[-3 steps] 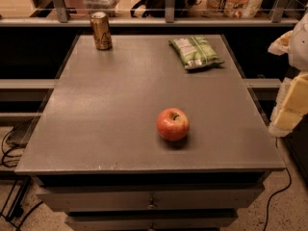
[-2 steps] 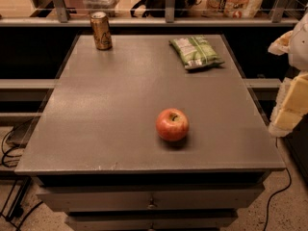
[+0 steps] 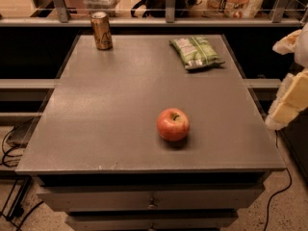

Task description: Move green jalapeno chip bag near orange can

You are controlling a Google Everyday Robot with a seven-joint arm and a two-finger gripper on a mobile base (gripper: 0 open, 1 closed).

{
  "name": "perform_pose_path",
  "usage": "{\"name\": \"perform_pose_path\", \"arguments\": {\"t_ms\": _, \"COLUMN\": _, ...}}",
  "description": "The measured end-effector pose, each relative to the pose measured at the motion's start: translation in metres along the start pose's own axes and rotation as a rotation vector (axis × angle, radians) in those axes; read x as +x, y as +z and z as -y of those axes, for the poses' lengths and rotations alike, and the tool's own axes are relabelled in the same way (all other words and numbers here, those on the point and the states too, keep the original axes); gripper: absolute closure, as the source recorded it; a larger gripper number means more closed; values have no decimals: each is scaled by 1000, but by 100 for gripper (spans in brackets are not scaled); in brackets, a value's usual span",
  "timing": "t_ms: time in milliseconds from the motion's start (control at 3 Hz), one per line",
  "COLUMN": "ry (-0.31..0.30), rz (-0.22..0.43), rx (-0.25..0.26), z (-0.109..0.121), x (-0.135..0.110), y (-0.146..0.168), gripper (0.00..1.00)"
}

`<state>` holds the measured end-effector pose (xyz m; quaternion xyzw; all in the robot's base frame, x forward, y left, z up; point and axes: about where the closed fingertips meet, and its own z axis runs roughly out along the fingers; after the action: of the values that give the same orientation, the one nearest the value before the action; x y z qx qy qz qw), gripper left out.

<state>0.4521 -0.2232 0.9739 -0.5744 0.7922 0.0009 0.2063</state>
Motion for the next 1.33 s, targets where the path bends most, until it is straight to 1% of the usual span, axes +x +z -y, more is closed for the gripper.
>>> {"name": "perform_pose_path", "arguments": {"t_ms": 333, "ry": 61, "rz": 152, "rx": -30, "z": 16, "x": -10, "y": 18, "gripper": 0}}
{"name": "perform_pose_path", "arguments": {"t_ms": 667, "ry": 102, "rz": 252, "rx": -34, "z": 43, "x": -23, "y": 35, "gripper": 0}}
{"name": "perform_pose_path", "arguments": {"t_ms": 1000, "ry": 125, "rz": 314, "rx": 4, "z": 80, "x": -39, "y": 45, "gripper": 0}}
{"name": "perform_pose_path", "arguments": {"t_ms": 1333, "ry": 121, "rz": 394, "rx": 38, "z": 121, "x": -65, "y": 53, "gripper": 0}}
